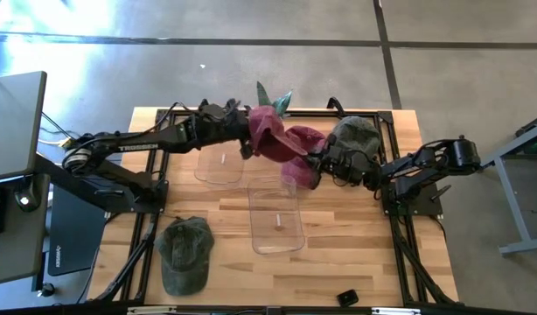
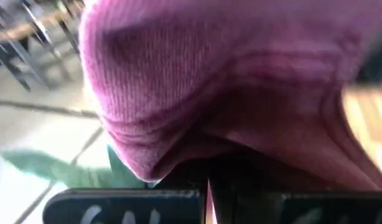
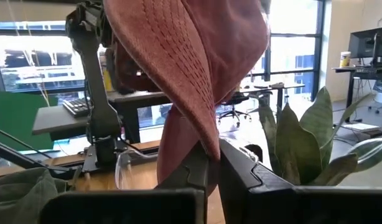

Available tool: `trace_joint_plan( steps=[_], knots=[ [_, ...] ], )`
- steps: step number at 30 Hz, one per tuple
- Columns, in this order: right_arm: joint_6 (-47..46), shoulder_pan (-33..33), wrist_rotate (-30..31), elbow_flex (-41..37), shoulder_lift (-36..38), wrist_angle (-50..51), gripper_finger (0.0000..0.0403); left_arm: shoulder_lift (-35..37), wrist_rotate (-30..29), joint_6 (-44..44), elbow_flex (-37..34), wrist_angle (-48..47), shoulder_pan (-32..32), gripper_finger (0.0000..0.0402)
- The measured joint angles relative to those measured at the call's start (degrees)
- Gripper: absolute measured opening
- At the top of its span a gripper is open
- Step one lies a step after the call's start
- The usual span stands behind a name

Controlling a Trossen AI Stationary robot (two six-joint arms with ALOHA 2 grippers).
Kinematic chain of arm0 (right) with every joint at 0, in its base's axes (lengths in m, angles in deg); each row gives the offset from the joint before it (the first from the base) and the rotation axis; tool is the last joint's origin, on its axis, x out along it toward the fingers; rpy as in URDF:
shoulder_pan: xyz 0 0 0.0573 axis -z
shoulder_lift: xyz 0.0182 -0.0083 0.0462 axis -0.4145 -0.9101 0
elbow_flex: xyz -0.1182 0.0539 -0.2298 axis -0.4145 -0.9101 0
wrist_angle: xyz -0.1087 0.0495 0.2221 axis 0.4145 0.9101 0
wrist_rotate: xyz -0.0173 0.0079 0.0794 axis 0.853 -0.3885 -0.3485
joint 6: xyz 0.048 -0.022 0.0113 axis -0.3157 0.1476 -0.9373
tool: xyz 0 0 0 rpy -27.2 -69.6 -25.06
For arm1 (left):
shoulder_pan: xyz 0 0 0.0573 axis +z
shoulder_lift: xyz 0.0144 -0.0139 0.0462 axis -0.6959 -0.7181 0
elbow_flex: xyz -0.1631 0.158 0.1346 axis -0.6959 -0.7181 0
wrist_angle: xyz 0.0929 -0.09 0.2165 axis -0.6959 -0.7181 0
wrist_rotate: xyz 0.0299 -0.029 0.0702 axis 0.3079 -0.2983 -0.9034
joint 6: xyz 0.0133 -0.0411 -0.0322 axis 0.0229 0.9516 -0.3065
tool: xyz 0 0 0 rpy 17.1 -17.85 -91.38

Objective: Pick & Place hat
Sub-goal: Put the bottom red cap into the bottom transparent bin

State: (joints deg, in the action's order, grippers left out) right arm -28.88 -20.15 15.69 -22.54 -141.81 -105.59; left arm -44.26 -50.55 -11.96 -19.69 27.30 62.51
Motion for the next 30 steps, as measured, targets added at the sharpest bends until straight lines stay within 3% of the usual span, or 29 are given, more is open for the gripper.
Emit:
trace_joint_plan(
  steps=[6, 12, 14, 19, 21, 30],
  knots=[
    [-0.03, 0.07, -0.29, 0.02, 0.04, 0.5, 0.0011, -1.84, -3.78, 3.28, 0.0, 9.27, 3.01, 0.0],
    [-0.08, 0.22, 0.35, 0.04, 0.07, 1.81, 0.0008, -4.13, -5.99, 8.4, 0.02, 8.17, 7.83, 0.0],
    [-0.45, 0.16, 1.76, 0.04, 0.06, 2.6, 0.0008, -4.99, -1.09, 11.24, 0.0, 6.16, 9.25, 0.0],
    [-1.41, 0.09, 3.24, 0.02, 0.02, 4.1, 0.001, -4.49, 21.23, 18.62, 0.02, 5.22, 11.22, 0.0],
    [-1.41, 0.09, 3.32, 0.02, 0.02, 4.31, 0.0009, -2.77, 24.14, 19.92, 0.02, 3.71, 11.44, 0.0],
    [-1.81, 0.09, 5.77, 0.02, 0.02, 5.37, 0.001, 6.11, 13.42, 13.27, 0.09, -16.94, 11.31, 0.0]
  ],
)
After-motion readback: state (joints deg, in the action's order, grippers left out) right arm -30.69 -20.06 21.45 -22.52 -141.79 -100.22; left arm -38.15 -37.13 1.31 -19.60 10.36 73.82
